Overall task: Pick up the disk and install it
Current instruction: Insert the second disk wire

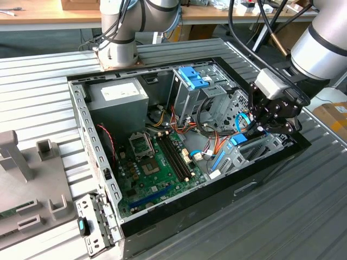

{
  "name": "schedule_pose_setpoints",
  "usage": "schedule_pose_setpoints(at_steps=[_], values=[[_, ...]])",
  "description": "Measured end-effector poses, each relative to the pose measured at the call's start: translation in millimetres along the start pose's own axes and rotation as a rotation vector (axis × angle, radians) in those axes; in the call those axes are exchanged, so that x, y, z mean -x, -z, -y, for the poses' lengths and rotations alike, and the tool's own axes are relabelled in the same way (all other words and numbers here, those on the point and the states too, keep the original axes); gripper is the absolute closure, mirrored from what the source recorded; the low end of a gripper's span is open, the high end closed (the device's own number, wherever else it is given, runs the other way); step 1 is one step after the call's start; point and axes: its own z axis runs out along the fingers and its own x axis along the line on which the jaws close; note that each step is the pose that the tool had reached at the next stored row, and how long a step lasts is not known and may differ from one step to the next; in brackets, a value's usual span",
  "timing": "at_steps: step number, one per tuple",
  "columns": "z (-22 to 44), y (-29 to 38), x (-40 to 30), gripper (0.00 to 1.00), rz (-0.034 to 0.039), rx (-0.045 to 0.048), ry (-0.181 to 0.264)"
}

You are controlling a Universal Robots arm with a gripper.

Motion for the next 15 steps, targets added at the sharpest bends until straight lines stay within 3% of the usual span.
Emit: schedule_pose_setpoints(at_steps=[12, 15], values=[[0.1, 1.1, -1.8, 0.85, -0.0016, 0.0, 0.0], [-0.1, -2.4, -2.9, 0.85, -0.002, 0.0, 0.0]])
